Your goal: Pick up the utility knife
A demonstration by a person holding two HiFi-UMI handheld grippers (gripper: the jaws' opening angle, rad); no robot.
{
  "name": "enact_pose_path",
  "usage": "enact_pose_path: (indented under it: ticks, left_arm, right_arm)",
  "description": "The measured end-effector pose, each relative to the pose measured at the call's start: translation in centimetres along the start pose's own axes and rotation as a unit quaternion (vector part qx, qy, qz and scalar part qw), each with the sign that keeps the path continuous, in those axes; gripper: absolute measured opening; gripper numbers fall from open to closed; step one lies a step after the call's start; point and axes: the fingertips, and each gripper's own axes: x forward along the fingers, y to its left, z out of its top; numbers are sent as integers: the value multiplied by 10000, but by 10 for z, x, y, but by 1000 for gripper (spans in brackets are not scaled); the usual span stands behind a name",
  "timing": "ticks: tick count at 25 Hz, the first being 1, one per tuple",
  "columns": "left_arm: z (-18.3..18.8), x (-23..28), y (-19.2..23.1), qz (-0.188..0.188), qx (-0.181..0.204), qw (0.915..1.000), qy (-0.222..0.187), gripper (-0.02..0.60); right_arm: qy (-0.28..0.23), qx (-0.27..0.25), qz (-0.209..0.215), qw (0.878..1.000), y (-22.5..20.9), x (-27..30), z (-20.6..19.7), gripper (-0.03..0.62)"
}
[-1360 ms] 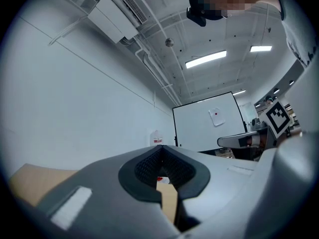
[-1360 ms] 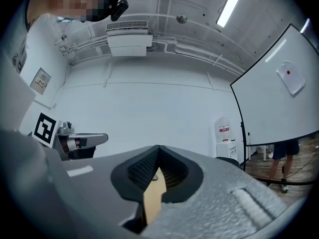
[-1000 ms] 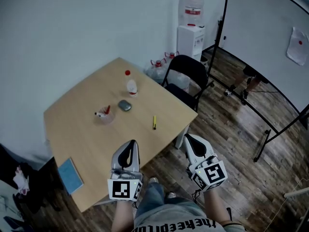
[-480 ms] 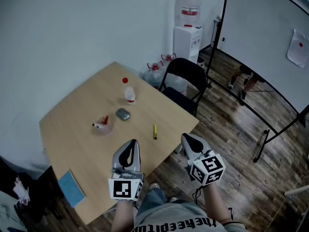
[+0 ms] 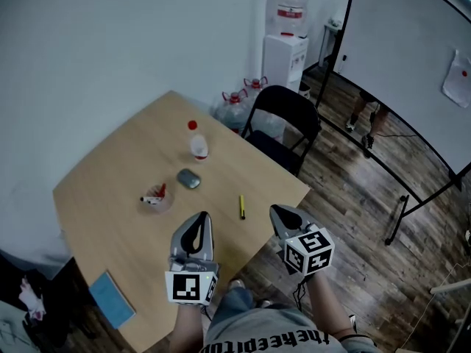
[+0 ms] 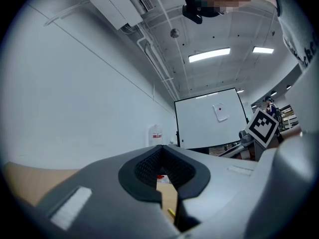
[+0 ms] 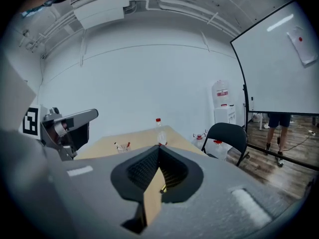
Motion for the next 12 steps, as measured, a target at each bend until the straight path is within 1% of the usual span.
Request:
enact_pose_path:
  ticks: [8, 12]
  left_arm:
    - [-16, 17, 21, -122, -98, 9998, 122, 20]
    - [-24, 24, 26, -192, -159, 9995, 185, 20]
  right_arm:
    - [587, 215, -145, 9979, -5, 37, -28, 3]
    - [906, 206, -211, 9954, -8, 53, -44, 4]
